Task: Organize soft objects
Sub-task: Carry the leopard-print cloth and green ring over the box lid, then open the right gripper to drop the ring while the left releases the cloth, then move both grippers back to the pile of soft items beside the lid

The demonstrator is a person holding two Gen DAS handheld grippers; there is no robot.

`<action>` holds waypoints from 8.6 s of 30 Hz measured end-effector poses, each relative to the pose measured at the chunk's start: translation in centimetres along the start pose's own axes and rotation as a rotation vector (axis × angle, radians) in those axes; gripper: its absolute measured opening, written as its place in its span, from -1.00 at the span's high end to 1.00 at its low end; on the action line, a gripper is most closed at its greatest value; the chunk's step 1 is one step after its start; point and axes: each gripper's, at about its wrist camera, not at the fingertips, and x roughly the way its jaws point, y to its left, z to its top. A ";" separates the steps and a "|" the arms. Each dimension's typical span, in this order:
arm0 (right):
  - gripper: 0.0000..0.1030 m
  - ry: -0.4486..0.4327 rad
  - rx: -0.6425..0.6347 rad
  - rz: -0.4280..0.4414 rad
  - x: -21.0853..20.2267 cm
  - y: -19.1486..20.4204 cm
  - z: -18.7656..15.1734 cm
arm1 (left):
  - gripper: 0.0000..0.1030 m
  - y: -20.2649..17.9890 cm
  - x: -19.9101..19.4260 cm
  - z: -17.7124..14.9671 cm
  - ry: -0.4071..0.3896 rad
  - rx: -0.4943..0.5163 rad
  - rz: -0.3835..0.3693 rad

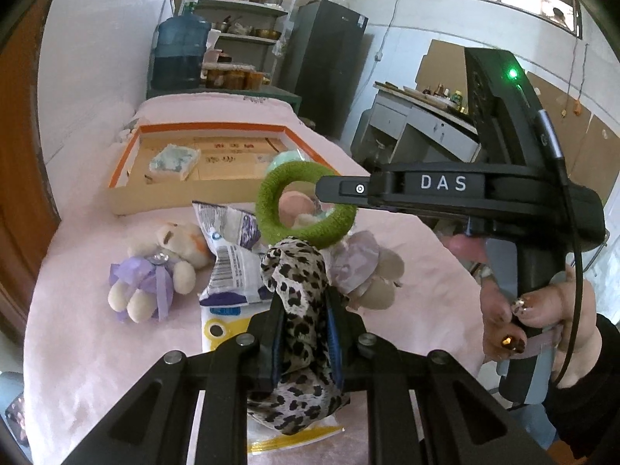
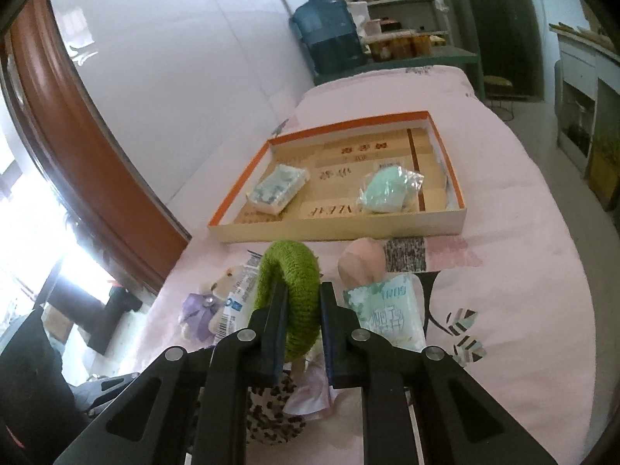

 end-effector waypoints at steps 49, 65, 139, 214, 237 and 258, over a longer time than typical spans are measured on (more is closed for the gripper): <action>0.70 -0.150 -0.098 -0.144 -1.5 0.5 7.4 | 0.63 4.6 1.0 13.5 -0.146 -0.008 0.289; 0.70 -0.148 -0.096 -0.186 1.7 -1.4 13.1 | 0.63 7.3 4.8 17.5 -0.127 -0.040 0.352; 0.18 0.162 0.023 -0.221 18.1 -9.8 17.8 | 0.15 17.1 19.7 20.0 0.119 -0.187 0.306; 0.17 -0.014 -0.131 -0.322 1.5 1.0 8.3 | 0.14 7.2 2.1 15.0 -0.103 -0.022 0.394; 0.17 0.016 -0.180 -0.265 -1.3 2.6 0.6 | 0.14 6.6 -2.2 9.5 -0.115 -0.052 0.357; 0.16 0.091 -0.167 -0.236 1.0 2.0 -2.1 | 0.14 7.9 -0.7 4.9 -0.050 -0.064 0.296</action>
